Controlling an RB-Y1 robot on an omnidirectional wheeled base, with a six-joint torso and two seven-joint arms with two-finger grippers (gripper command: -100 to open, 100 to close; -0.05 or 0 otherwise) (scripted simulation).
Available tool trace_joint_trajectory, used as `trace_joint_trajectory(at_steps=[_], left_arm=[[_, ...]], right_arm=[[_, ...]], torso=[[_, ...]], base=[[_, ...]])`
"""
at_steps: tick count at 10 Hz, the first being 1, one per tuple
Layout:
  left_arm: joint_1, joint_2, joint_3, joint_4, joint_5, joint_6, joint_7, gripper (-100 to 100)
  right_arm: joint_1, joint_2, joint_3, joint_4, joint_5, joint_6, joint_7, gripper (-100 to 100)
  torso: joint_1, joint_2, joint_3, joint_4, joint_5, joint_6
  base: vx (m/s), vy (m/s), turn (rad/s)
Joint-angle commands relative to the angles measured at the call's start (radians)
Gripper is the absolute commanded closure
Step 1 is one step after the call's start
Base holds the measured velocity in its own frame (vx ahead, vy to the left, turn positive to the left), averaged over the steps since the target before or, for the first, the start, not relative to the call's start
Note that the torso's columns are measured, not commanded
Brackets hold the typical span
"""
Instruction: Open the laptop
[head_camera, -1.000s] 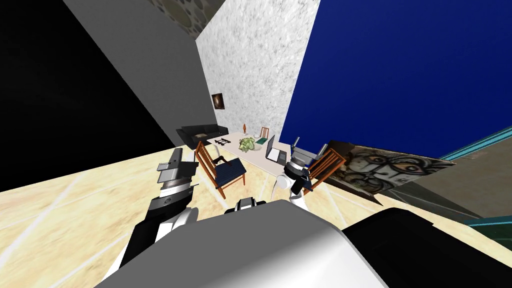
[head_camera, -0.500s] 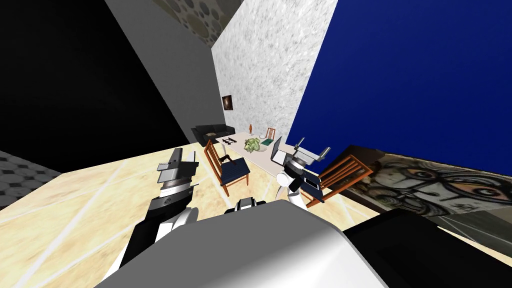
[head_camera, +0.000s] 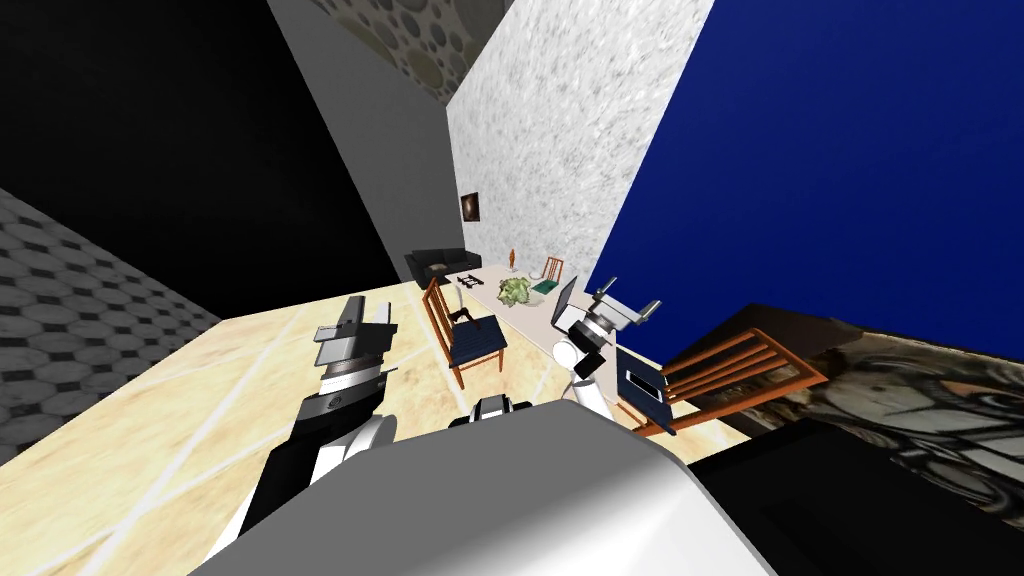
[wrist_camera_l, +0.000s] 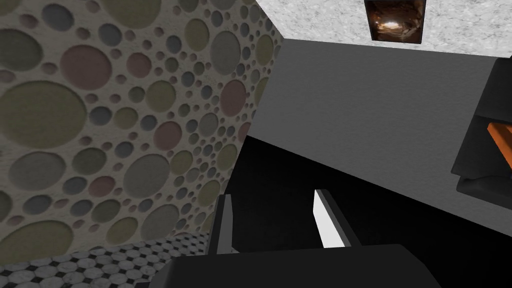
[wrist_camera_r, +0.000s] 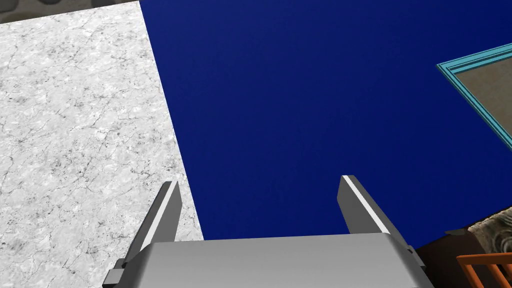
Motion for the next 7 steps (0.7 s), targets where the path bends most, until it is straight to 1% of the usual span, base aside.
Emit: trace_joint_trajectory(at_steps=[1,2,3,4,5,6,7], left_arm=[[0.0,0.0,0.0,0.0,0.0,0.0,0.0,0],[0.0,0.0,0.0,0.0,0.0,0.0,0.0,0],[0.0,0.0,0.0,0.0,0.0,0.0,0.0,0],[0.0,0.0,0.0,0.0,0.0,0.0,0.0,0],[0.0,0.0,0.0,0.0,0.0,0.0,0.0,0],[0.0,0.0,0.0,0.0,0.0,0.0,0.0,0],[0.0,0.0,0.0,0.0,0.0,0.0,0.0,0]], right_arm=[[-0.013,0.004,-0.001,0.007,-0.064,-0.033,-0.02,-100],[-0.028,0.008,-0.004,0.016,-0.104,-0.058,-0.036,-100],[-0.028,0.008,-0.004,0.016,-0.114,-0.058,-0.036,-100],[-0.041,0.012,-0.009,0.025,-0.151,-0.081,-0.053,-100],[-0.041,0.012,-0.009,0.025,-0.162,-0.081,-0.053,-100],[-0.054,0.016,-0.014,0.034,-0.2,-0.103,-0.069,-100],[-0.054,0.016,-0.014,0.034,-0.207,-0.103,-0.069,-100]], torso=[[0.0,0.0,0.0,0.0,0.0,-0.001],[0.0,0.0,0.0,0.0,0.0,0.0],[0.0,0.0,0.0,0.0,0.0,-0.001],[0.0,0.0,0.0,0.0,0.0,0.0],[0.001,0.0,0.0,0.0,0.0,-0.001],[0.001,0.0,0.0,0.0,0.0,0.0],[0.0,0.0,0.0,0.0,0.0,-0.001]], base=[[0.025,-0.023,0.146],[0.03,-0.025,0.233],[0.025,-0.023,0.134],[0.026,-0.019,0.261],[0.025,-0.019,0.127],[0.027,-0.026,0.18],[0.022,-0.025,0.142]])
